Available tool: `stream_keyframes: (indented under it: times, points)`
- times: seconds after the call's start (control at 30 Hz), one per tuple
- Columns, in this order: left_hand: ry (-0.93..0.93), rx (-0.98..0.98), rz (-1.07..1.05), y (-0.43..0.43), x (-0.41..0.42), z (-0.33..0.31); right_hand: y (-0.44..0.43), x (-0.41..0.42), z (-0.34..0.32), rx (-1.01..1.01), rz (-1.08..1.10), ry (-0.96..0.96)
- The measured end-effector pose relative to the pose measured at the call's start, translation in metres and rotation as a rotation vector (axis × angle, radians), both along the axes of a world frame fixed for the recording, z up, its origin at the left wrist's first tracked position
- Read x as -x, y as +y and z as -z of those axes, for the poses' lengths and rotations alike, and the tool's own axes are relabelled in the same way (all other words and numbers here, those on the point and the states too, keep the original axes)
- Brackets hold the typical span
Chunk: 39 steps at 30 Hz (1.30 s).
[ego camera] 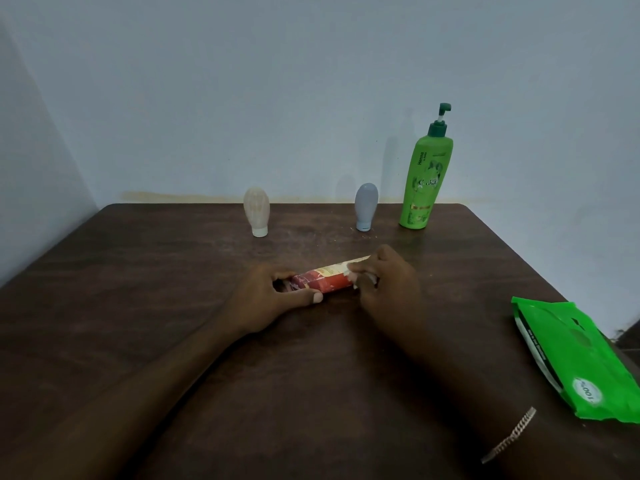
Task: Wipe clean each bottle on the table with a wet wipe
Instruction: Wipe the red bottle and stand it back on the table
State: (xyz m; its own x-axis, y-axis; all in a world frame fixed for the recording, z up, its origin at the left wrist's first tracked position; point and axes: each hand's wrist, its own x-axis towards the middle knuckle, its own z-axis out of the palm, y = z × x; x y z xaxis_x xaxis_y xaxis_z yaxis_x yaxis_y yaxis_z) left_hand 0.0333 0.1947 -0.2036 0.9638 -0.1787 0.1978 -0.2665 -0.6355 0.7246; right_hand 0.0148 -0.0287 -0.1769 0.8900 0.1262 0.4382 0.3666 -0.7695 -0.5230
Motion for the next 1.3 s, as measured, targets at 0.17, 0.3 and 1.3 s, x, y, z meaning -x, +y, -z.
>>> stream_keyframes:
  times: [0.17,0.3,1.3]
  points:
    - [0.01,0.035,-0.002,0.0,0.002,-0.001,0.013,0.011,-0.004,0.108,-0.133,-0.016]
    - [0.017,0.065,0.037,0.001,0.006,-0.003,0.023,0.018,-0.001,0.107,-0.25,-0.052]
    - [0.014,-0.015,0.016,0.006,0.001,0.004,-0.029,-0.022,0.009,0.039,0.135,0.03]
